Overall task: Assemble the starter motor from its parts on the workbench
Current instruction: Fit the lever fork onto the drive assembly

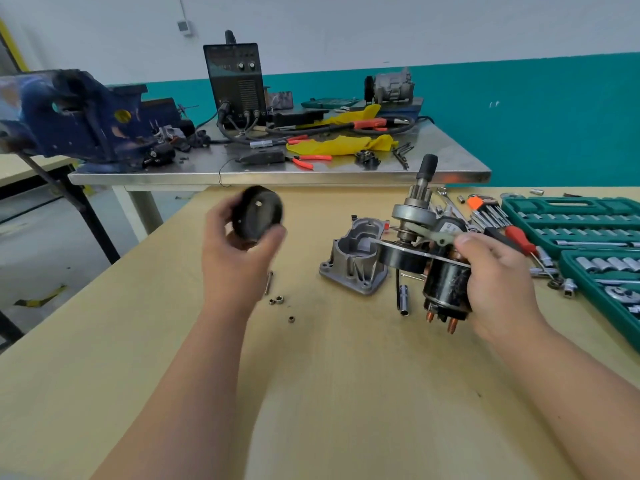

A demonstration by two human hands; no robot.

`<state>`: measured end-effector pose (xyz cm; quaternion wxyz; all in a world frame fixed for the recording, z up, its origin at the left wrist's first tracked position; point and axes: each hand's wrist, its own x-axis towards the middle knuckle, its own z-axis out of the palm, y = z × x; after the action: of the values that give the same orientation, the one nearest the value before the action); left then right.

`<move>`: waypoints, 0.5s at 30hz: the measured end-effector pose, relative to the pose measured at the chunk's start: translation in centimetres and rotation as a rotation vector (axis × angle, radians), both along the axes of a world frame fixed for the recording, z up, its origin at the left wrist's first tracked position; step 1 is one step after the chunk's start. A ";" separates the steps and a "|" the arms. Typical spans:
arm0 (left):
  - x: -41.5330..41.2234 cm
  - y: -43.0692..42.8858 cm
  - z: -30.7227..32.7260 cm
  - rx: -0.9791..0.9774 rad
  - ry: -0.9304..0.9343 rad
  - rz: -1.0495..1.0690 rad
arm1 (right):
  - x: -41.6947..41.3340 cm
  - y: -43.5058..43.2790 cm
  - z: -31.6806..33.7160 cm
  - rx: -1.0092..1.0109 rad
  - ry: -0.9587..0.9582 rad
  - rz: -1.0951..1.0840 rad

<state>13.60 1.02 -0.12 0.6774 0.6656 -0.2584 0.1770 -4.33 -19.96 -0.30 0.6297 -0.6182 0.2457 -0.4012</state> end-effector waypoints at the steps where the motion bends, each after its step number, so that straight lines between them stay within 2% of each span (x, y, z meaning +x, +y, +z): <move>1: 0.5 0.4 0.5 -0.169 0.167 -0.046 | 0.0 0.0 0.0 -0.002 0.002 0.000; 3: 1.8 1.5 1.2 -0.485 0.550 -0.149 | 0.0 0.0 0.0 0.001 0.000 -0.002; 4: 2.4 1.9 1.2 -0.558 0.686 -0.159 | 0.0 0.0 0.0 0.001 0.002 -0.006; 5: 2.7 2.2 1.1 -0.519 0.755 -0.116 | 0.0 0.0 0.0 0.000 0.006 -0.009; 6: 2.7 2.0 1.0 -0.367 0.752 -0.052 | 0.0 0.0 -0.1 -0.002 0.011 -0.011; 7: 2.6 1.7 0.5 -0.150 0.669 0.014 | 0.0 0.0 0.0 -0.001 0.012 -0.011; 9: 2.0 0.8 -0.9 0.301 0.372 0.057 | 0.0 0.1 0.0 -0.003 0.010 -0.004; 12: 1.4 -0.5 -2.9 0.845 0.123 -0.092 | -0.1 0.3 0.1 -0.014 0.012 0.003; 13: 1.4 -0.7 -3.4 0.965 0.075 -0.115 | -0.1 0.3 0.2 -0.019 0.014 0.001; 14: 1.5 -0.8 -3.5 0.997 0.058 -0.104 | -0.1 0.3 0.2 -0.026 0.015 0.003; 15: 1.7 -0.6 -3.3 0.934 0.083 -0.068 | -0.1 0.3 0.2 -0.033 0.016 0.005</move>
<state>15.33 0.45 -3.40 0.3205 0.8969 -0.3047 -0.0071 -4.48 -19.62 -0.08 0.6186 -0.6321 0.2425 -0.3987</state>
